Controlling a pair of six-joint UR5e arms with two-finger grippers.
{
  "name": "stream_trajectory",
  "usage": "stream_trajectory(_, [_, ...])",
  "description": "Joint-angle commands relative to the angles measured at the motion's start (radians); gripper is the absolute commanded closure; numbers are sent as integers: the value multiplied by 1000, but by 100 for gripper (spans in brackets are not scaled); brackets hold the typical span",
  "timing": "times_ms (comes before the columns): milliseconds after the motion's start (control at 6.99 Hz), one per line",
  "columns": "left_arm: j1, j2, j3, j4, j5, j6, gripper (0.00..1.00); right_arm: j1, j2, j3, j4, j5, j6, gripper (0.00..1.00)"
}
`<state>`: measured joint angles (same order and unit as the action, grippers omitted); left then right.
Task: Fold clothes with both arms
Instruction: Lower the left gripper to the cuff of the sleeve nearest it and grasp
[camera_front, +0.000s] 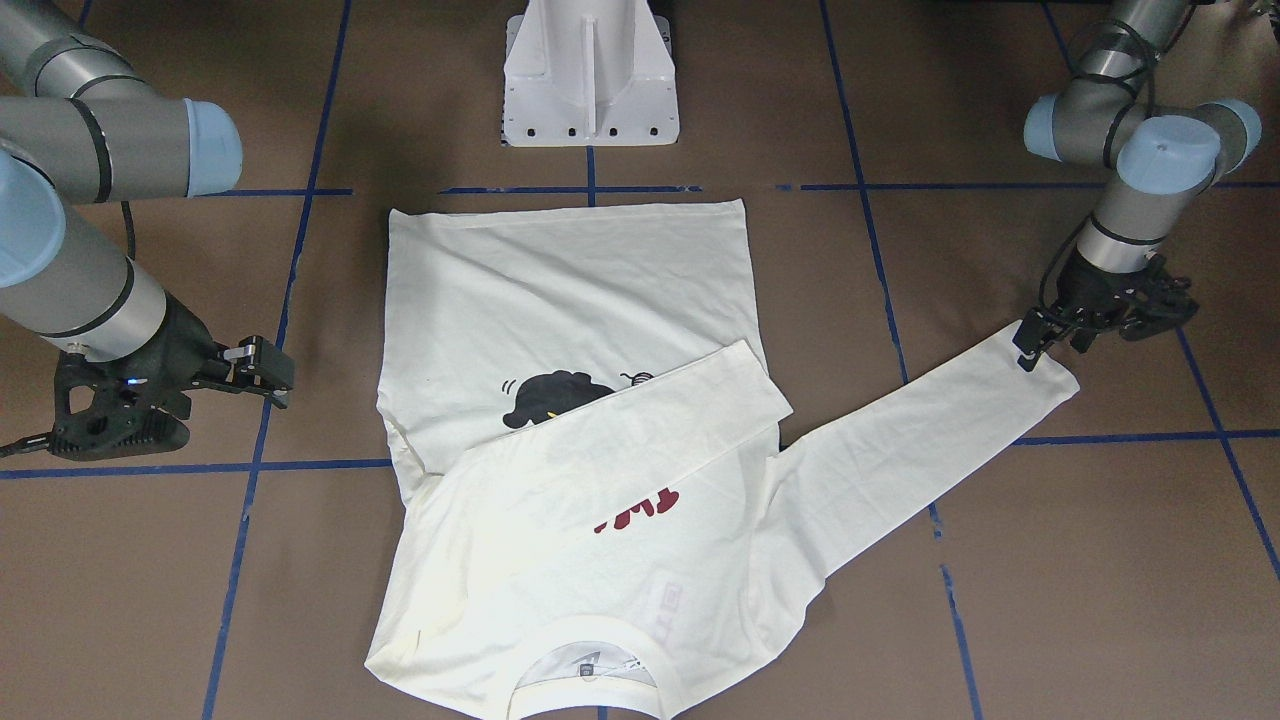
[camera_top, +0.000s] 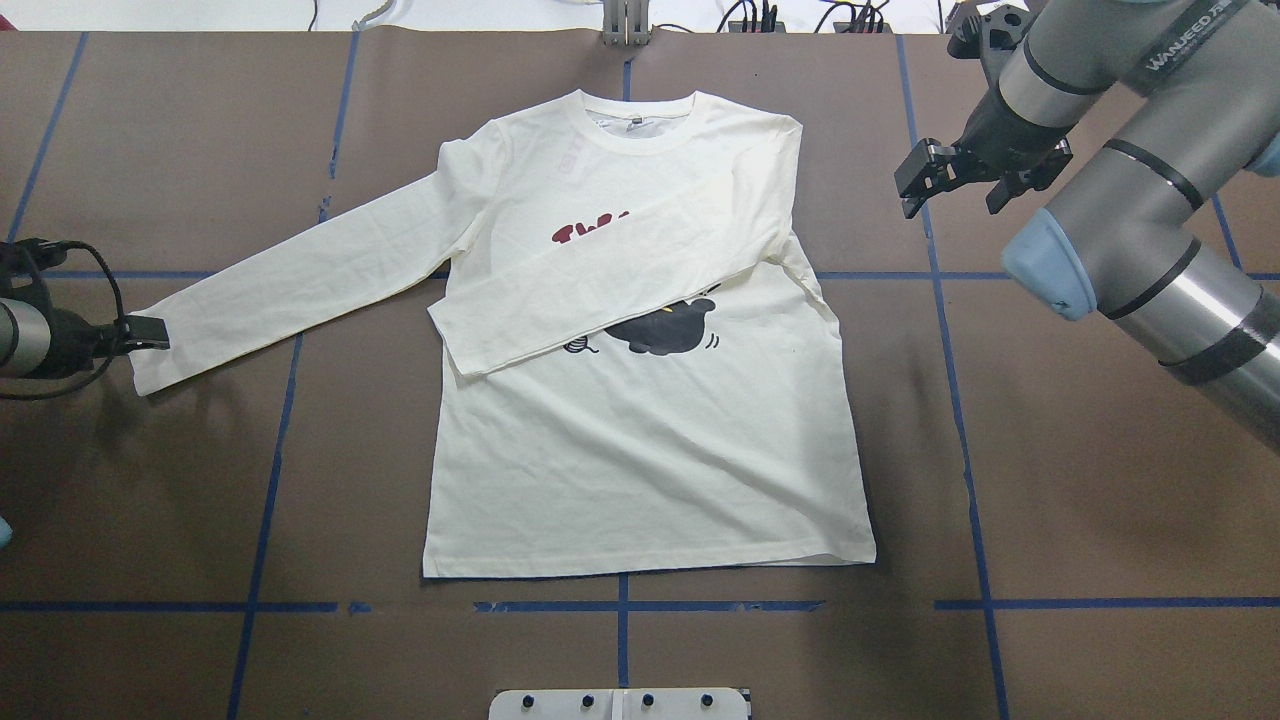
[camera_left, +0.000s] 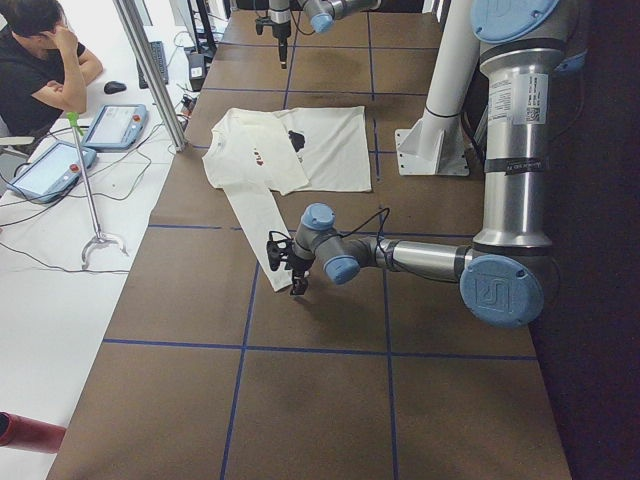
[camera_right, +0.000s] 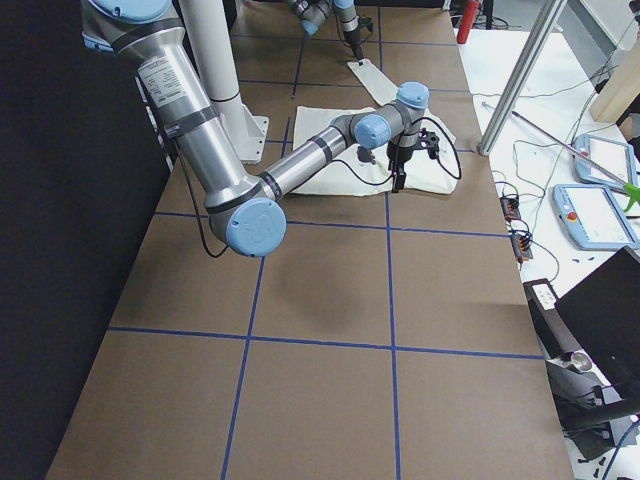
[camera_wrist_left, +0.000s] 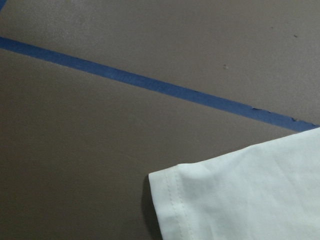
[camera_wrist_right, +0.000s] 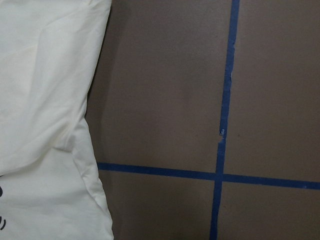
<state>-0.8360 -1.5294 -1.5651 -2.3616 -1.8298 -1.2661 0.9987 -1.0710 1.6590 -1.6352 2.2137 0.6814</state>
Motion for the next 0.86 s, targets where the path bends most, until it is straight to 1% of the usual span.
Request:
stream_trajectory(0, [0,0,0,-1,1,-4,51,0,-1,7,0,11,1,0])
stream_trajectory(429, [0,0,-4,-2,0,-6,79,0,-4,13,0,11,1,0])
stream_trajectory(573, [0,0,-6,-2,-2,-6,93,0,-4,13,0,11,1,0])
stream_trajectory(716, [0,-2,-12,-2,-2,-6,100,0,-4,12,0,11,0,0])
